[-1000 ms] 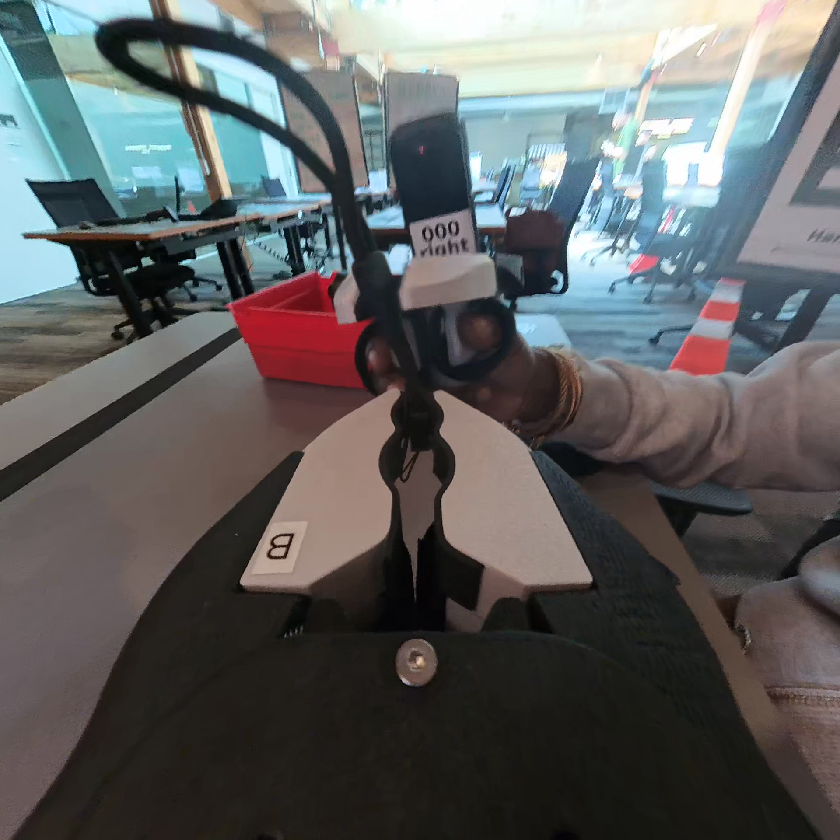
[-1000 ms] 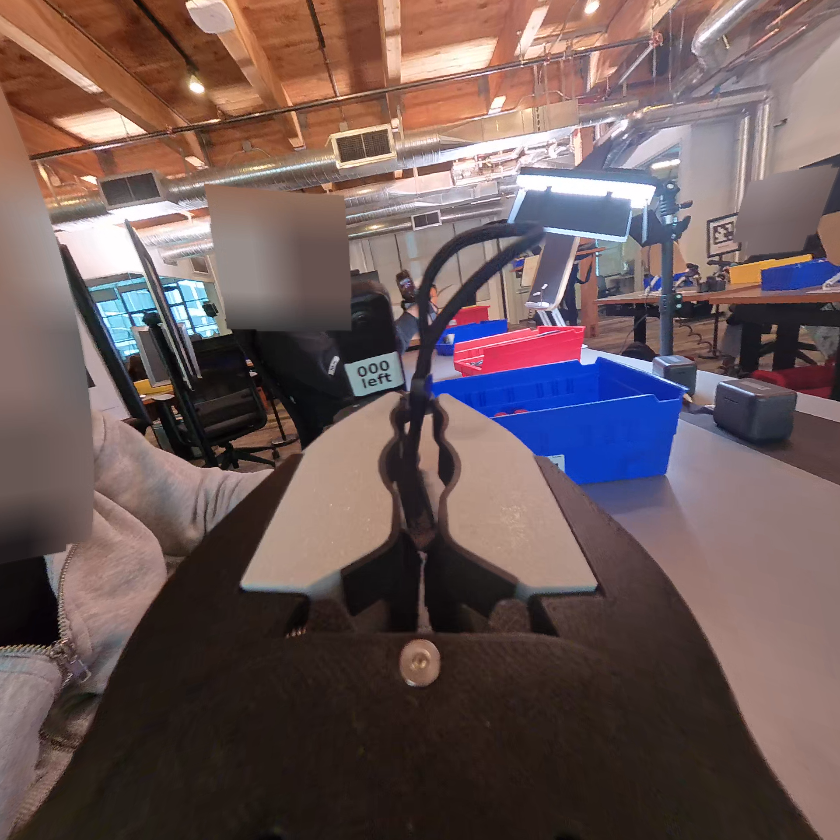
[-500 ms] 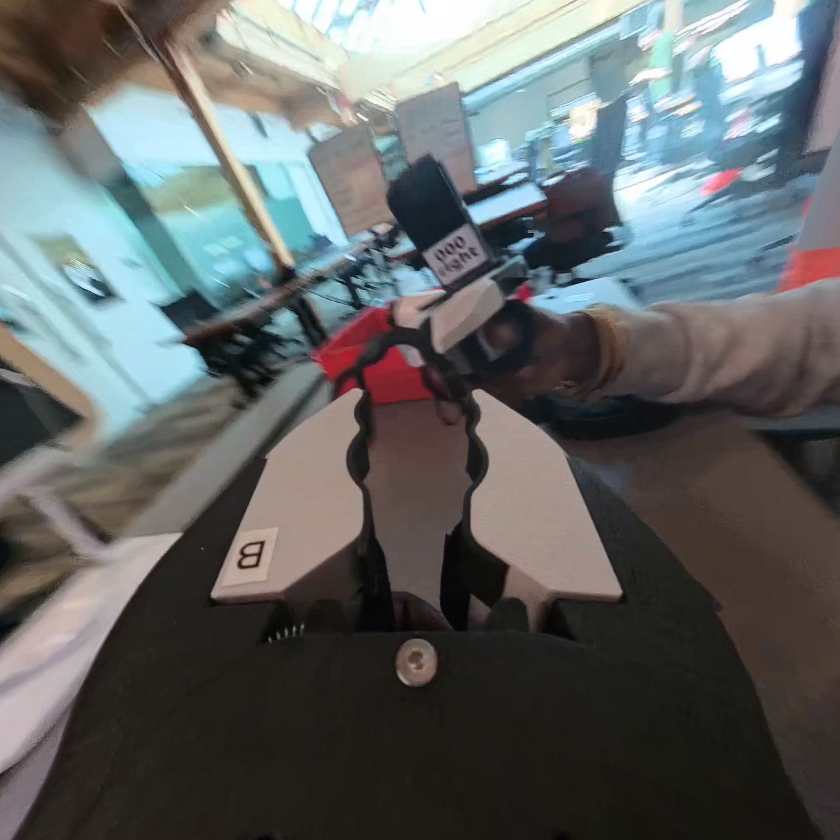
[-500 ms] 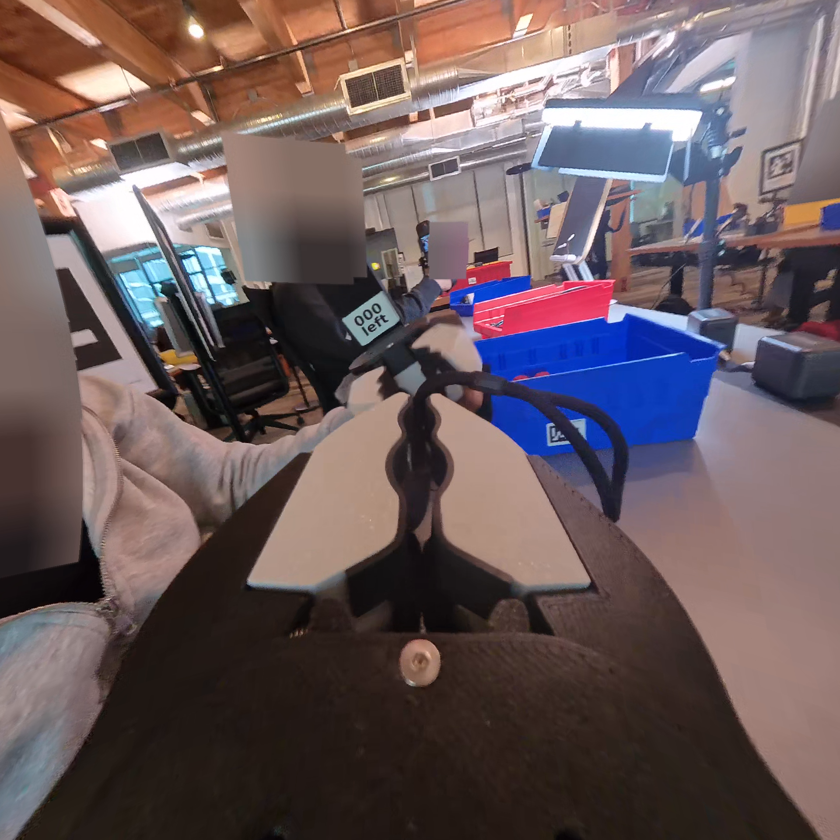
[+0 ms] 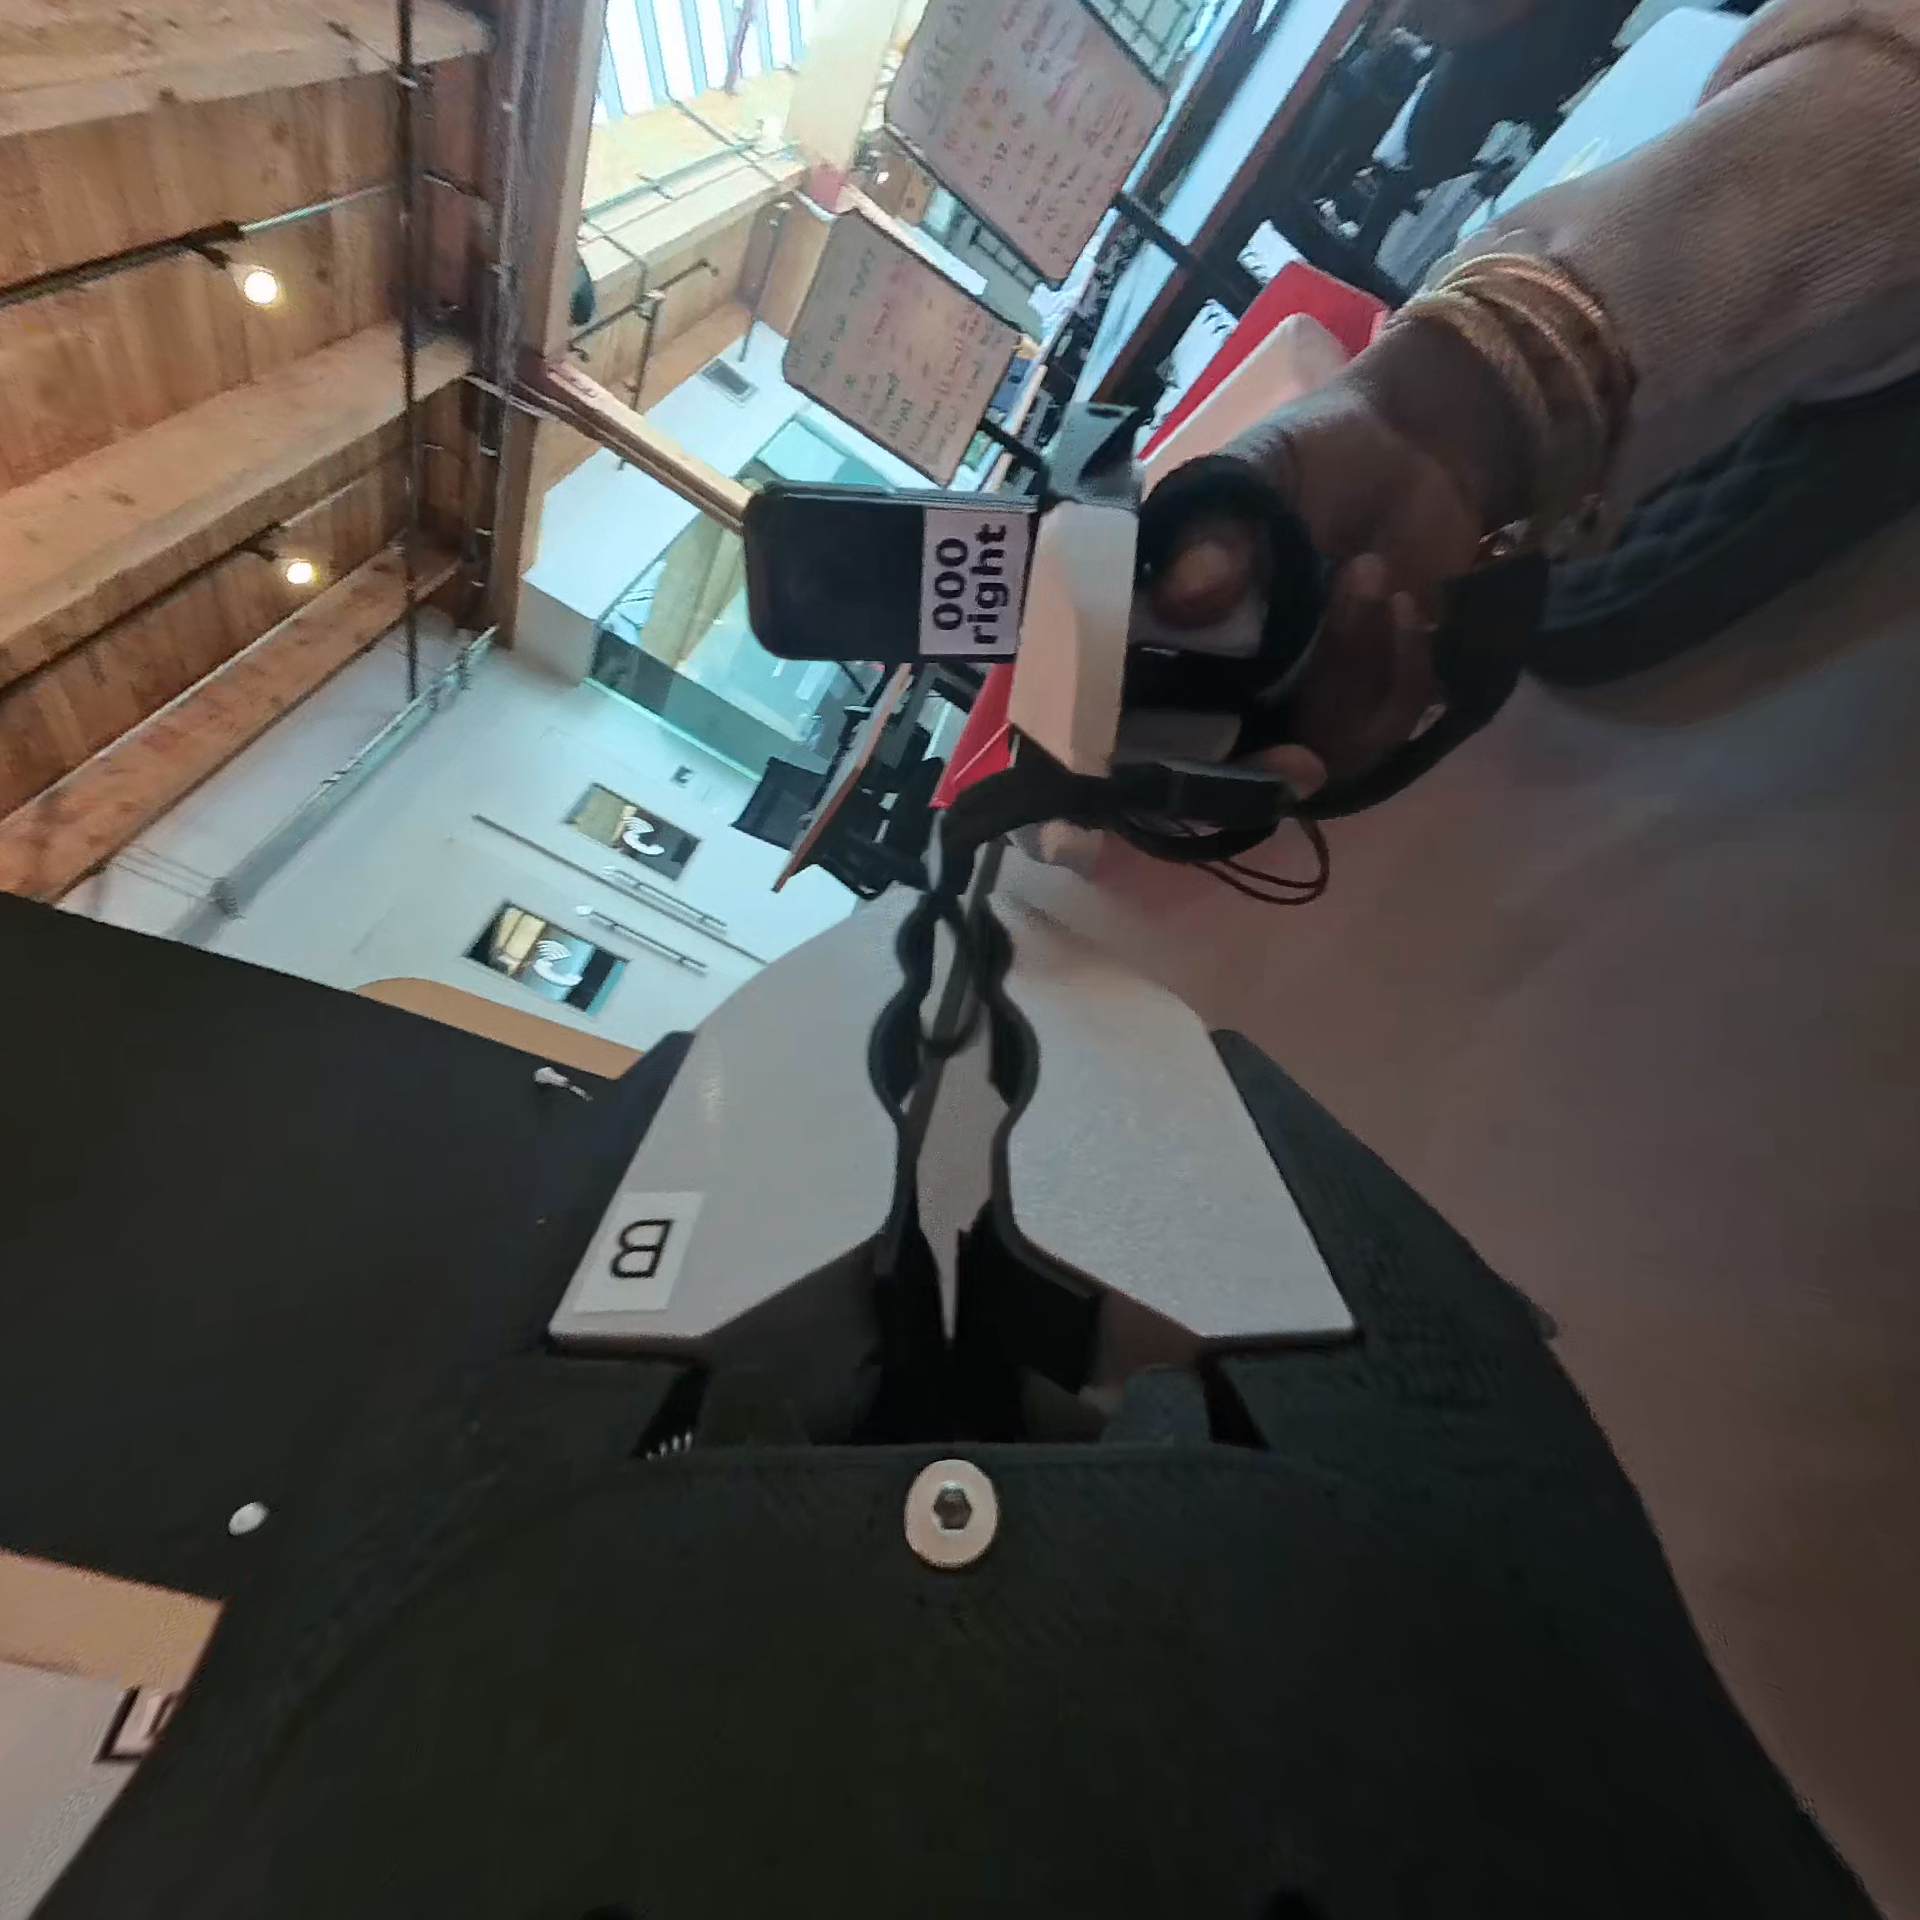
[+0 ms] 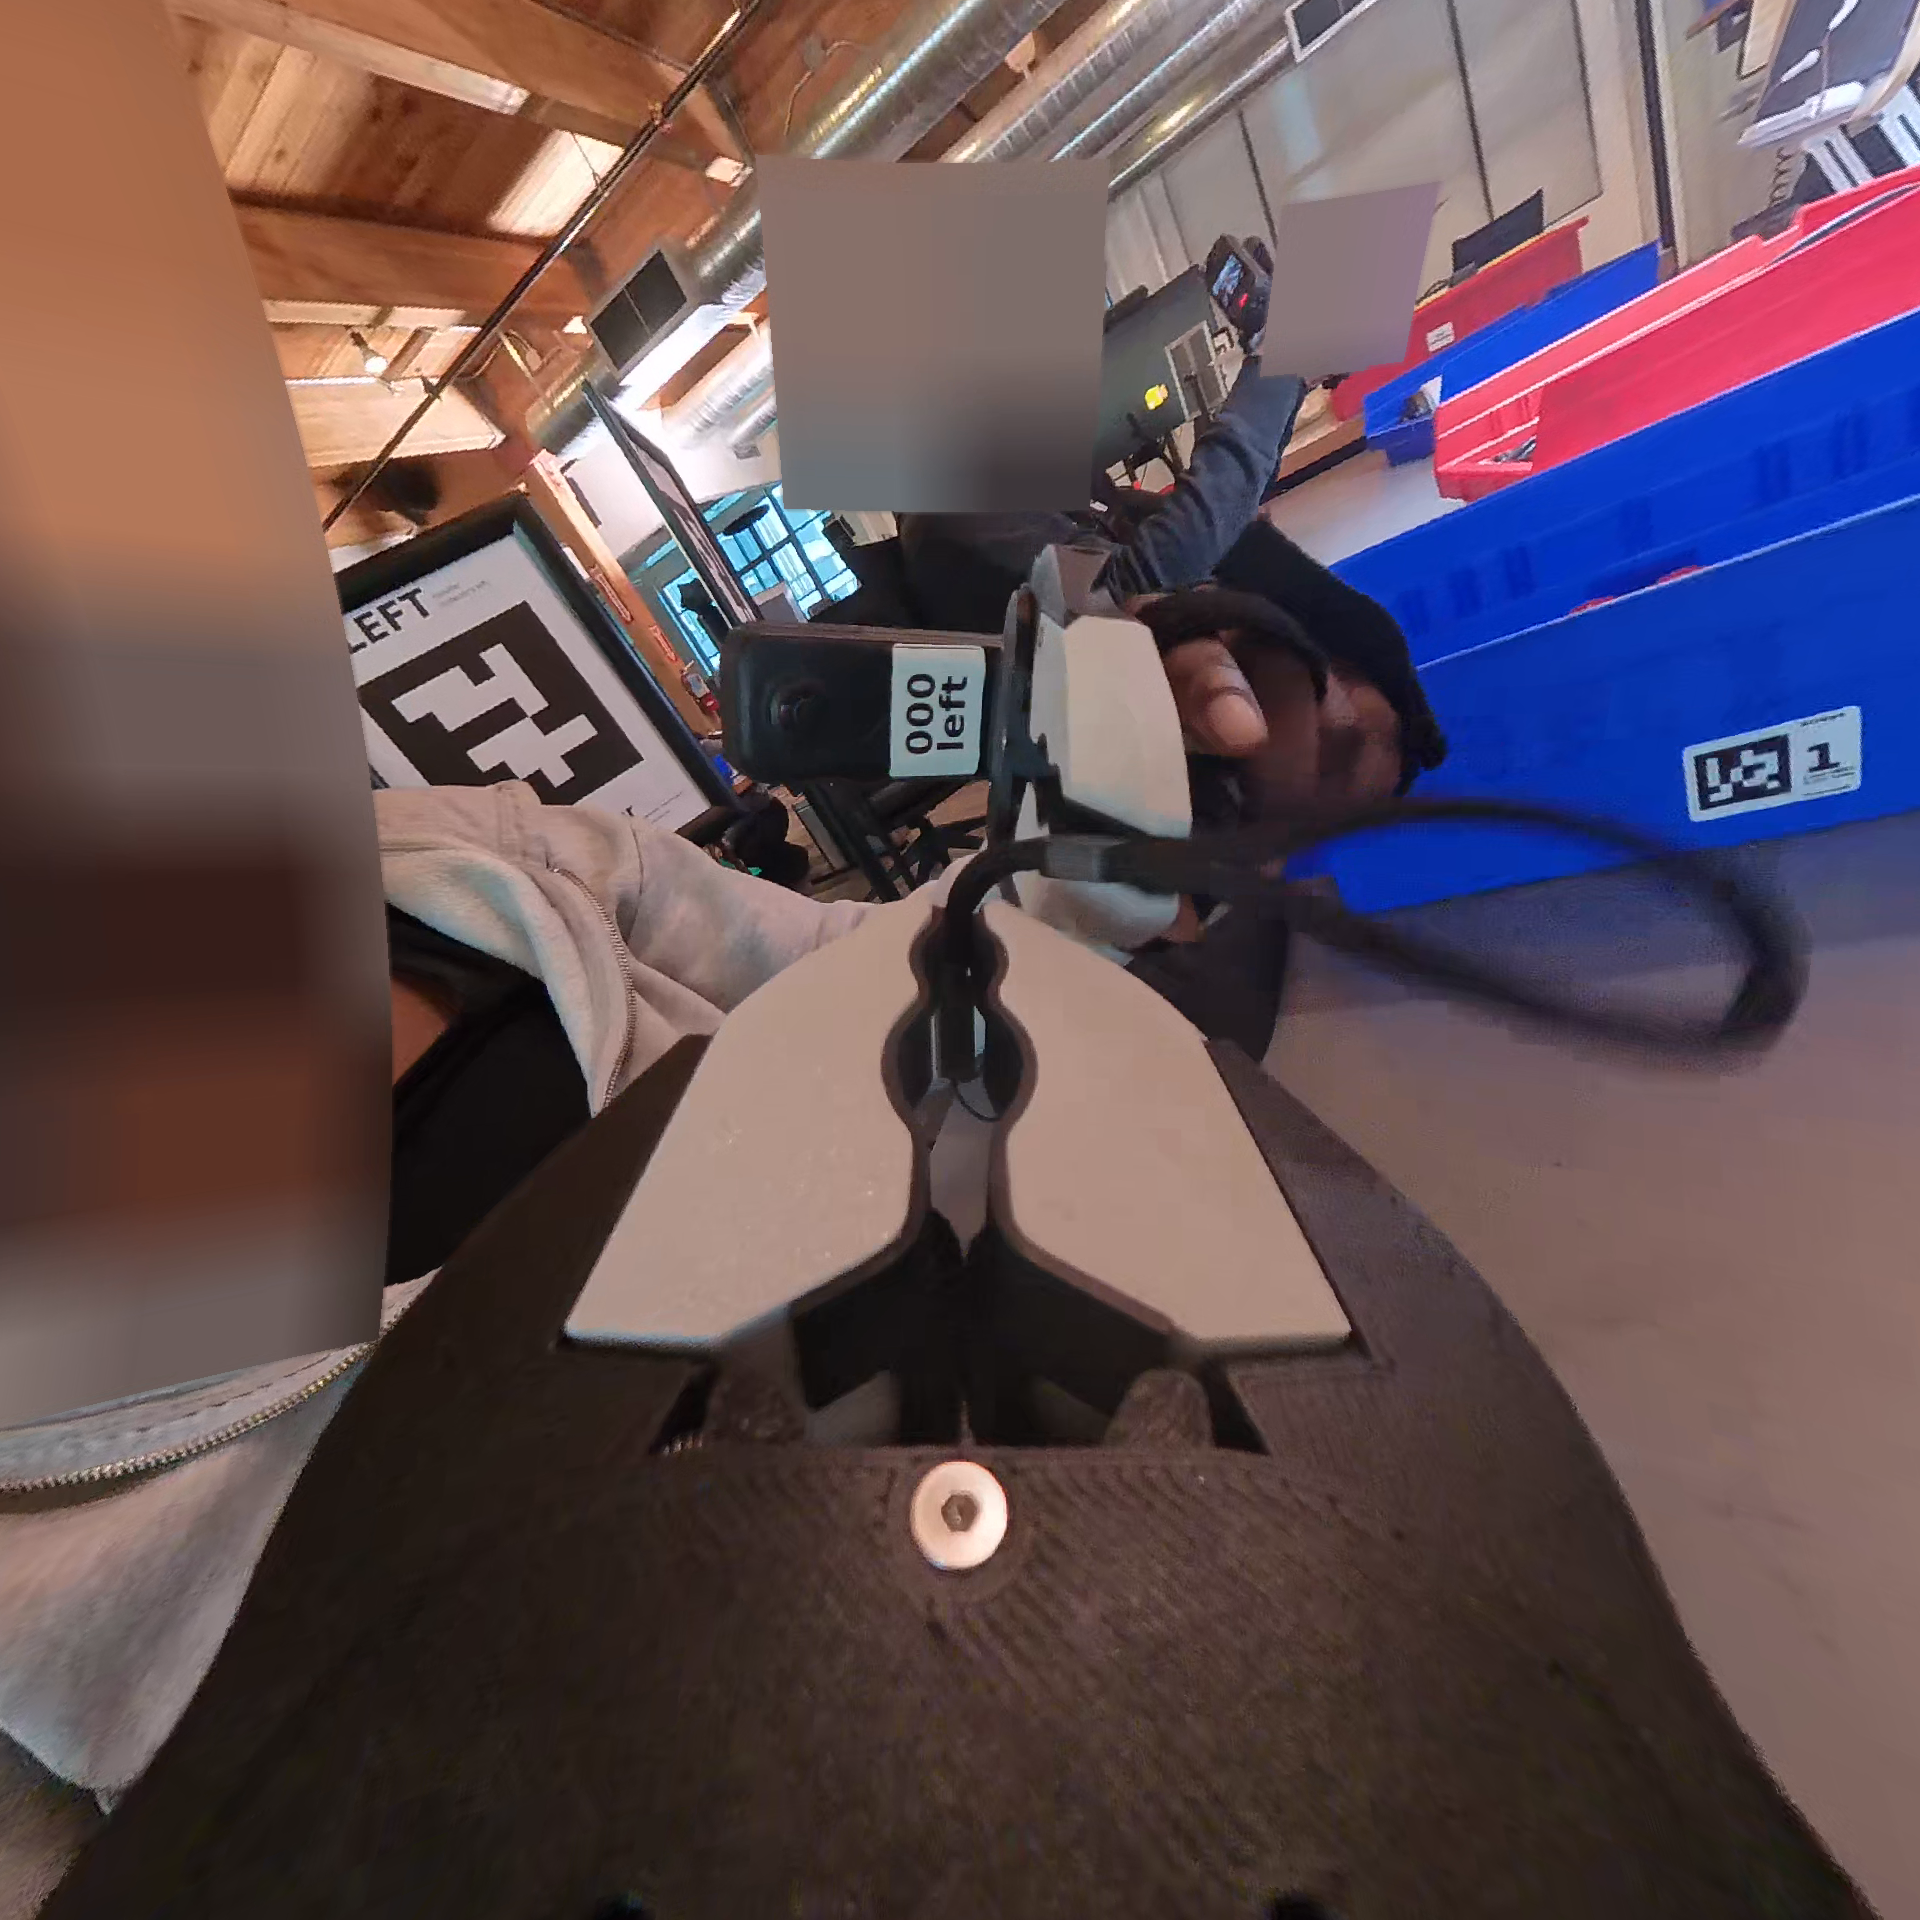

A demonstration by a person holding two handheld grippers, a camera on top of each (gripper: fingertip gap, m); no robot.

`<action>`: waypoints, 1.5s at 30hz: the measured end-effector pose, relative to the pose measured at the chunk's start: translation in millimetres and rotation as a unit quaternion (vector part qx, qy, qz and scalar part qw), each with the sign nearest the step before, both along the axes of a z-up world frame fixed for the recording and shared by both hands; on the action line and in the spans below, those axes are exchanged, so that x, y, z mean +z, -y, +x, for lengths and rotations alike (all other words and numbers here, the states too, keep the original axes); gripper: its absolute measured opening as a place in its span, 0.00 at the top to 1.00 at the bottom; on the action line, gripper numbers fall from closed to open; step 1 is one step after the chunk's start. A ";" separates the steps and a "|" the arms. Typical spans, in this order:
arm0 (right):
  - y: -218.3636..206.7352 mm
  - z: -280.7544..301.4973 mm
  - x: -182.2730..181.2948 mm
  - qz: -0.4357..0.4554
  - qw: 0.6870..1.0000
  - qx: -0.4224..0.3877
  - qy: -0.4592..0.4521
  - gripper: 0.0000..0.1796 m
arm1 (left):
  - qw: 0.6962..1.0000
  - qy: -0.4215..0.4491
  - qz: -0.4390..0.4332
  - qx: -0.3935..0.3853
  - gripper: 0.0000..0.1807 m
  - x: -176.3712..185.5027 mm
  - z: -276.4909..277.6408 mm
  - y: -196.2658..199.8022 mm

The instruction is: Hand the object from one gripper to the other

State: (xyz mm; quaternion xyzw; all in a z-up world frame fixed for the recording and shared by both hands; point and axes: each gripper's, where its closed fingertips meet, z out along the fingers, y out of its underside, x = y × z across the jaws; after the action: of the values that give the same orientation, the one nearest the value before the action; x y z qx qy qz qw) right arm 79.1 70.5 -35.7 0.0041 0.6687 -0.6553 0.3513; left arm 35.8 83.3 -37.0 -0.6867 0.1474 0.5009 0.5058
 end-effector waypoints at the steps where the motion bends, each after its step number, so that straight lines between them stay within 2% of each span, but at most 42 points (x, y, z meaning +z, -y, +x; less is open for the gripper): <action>1: -0.5 0.4 1.3 -0.003 1.000 0.000 0.000 0.98 | 1.000 0.002 0.001 -0.005 0.87 -0.1 0.9 -0.2; 2: -1.2 0.0 2.8 -0.007 1.000 0.000 0.003 0.98 | 1.000 -0.003 0.007 -0.003 0.77 1.8 0.6 0.6; 3: -1.7 -0.8 3.5 -0.009 1.000 -0.001 0.006 0.98 | 1.000 -0.010 0.009 -0.003 0.74 3.0 0.8 1.3; 6: -1.8 -0.2 1.9 -0.005 1.000 0.005 0.011 0.98 | 1.000 -0.025 0.010 -0.007 0.73 3.0 2.4 -1.2; 9: -0.6 7.6 -0.1 0.002 0.999 0.028 0.014 0.98 | 0.999 -0.048 0.002 0.000 0.87 0.9 2.7 -6.2; 11: -0.3 10.0 -0.7 0.003 0.999 0.033 0.009 0.98 | 1.000 -0.028 -0.009 -0.003 0.97 -2.9 3.2 -8.0; 14: -4.7 10.8 8.1 -0.028 0.999 0.029 -0.019 0.92 | 0.996 0.084 0.021 -0.023 0.97 -4.1 2.0 -5.8; 16: -8.8 11.1 16.0 -0.059 0.995 0.006 -0.077 0.84 | 0.979 0.195 0.048 -0.044 0.97 -7.9 0.8 -2.5; 19: -8.4 -1.4 17.5 -0.070 0.970 -0.093 -0.214 0.73 | 0.939 0.316 0.091 -0.098 0.97 -8.5 5.8 -0.9; 21: -8.0 -14.8 14.4 -0.056 0.940 -0.161 -0.295 0.72 | 0.915 0.370 0.097 -0.130 0.97 -11.0 12.2 -3.0; 24: -6.6 -23.4 11.1 -0.043 0.920 -0.200 -0.334 0.75 | 0.893 0.415 0.095 -0.146 0.97 -16.1 16.9 -7.6; 28: -0.3 -18.2 3.4 -0.037 0.932 -0.175 -0.316 0.81 | 0.887 0.430 0.079 -0.150 0.97 -22.4 21.8 -13.7; 32: 5.2 -15.7 -5.9 -0.018 0.932 -0.164 -0.323 0.98 | 0.878 0.449 0.072 -0.151 0.97 -27.9 24.1 -18.9; 33: 4.7 -16.3 -4.5 -0.019 0.932 -0.167 -0.322 0.98 | 0.875 0.452 0.084 -0.153 0.96 -26.0 23.0 -19.6; 35: 0.4 -19.9 8.4 -0.051 0.933 -0.188 -0.302 0.98 | 0.862 0.472 0.097 -0.159 0.86 -26.1 22.7 -21.2; 37: -8.5 -21.6 23.7 -0.094 0.938 -0.197 -0.269 0.98 | 0.849 0.496 0.099 -0.156 0.82 -31.7 21.3 -25.0; 38: -12.8 -23.2 29.2 -0.109 0.939 -0.201 -0.257 0.98 | 0.844 0.503 0.095 -0.158 0.84 -34.9 22.5 -27.7; 40: -19.0 -26.1 35.8 -0.126 0.940 -0.206 -0.241 0.98 | 0.844 0.506 0.079 -0.158 0.95 -41.6 25.0 -31.9; 41: -20.7 -27.1 37.5 -0.130 0.940 -0.208 -0.236 0.98 | 0.846 0.504 0.074 -0.155 0.98 -43.4 25.3 -33.2; 45: -19.8 -27.2 37.9 -0.129 0.940 -0.211 -0.235 0.98 | 0.843 0.505 0.079 -0.164 0.98 -41.1 28.3 -34.6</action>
State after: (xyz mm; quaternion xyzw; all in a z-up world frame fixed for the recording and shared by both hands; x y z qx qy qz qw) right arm 51.9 90.4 2.3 -0.0544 0.6254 -0.7776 0.0350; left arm 64.1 117.9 -78.2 -0.7679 -0.0583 0.0042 0.6379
